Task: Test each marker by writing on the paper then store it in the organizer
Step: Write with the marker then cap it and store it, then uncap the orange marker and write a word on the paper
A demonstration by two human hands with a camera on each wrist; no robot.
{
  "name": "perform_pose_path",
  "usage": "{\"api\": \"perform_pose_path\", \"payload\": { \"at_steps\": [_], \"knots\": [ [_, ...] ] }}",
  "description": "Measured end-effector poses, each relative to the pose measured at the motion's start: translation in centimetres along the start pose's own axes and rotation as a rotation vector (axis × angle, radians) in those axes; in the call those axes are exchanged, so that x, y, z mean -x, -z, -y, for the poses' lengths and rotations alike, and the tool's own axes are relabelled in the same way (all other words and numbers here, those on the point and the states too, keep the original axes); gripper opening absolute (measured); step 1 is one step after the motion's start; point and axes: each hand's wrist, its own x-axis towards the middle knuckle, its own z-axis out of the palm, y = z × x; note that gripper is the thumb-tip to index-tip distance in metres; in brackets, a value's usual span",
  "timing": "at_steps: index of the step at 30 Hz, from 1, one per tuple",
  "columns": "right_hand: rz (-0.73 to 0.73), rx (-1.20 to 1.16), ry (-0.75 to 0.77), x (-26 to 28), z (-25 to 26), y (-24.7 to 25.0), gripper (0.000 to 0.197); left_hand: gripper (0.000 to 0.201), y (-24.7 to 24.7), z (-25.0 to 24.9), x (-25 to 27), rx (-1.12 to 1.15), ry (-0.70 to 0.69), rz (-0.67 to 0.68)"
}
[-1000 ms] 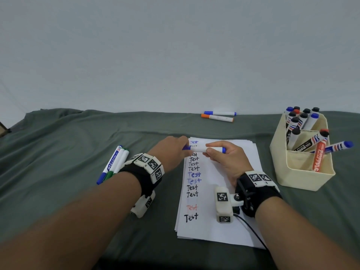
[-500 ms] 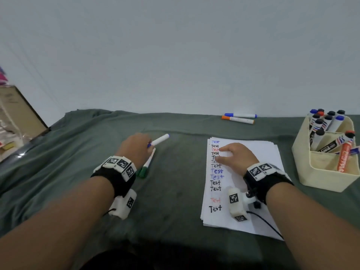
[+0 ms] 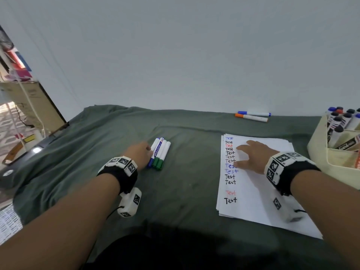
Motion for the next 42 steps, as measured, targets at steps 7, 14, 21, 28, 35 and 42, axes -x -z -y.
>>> {"api": "perform_pose_path", "payload": {
  "at_steps": [7,14,21,28,35,42],
  "knots": [
    [0.037,0.066,-0.001,-0.3,-1.1,0.4,0.082,0.022,-0.7,0.7,-0.4,-0.009,-0.042,-0.023],
    [0.040,0.053,-0.028,-0.5,-3.1,0.8,0.081,0.032,0.8,-0.5,-1.0,-0.074,-0.110,-0.035],
    [0.040,0.012,-0.140,-0.5,-4.7,-0.2,0.094,0.038,2.9,-10.2,-3.6,-0.165,-0.483,-0.092],
    [0.070,0.059,-0.129,-0.6,-4.5,-1.1,0.096,0.049,-0.3,-22.3,-8.1,-0.257,-0.644,0.027],
    [0.050,0.042,-0.129,-0.5,-4.8,-2.1,0.102,0.050,-4.5,-29.9,-12.7,-0.322,-0.715,0.082],
    [0.140,0.002,-0.125,-0.3,-4.9,-1.3,0.104,0.027,-6.2,-33.9,-15.8,-0.306,-0.770,0.103]
  ]
}}
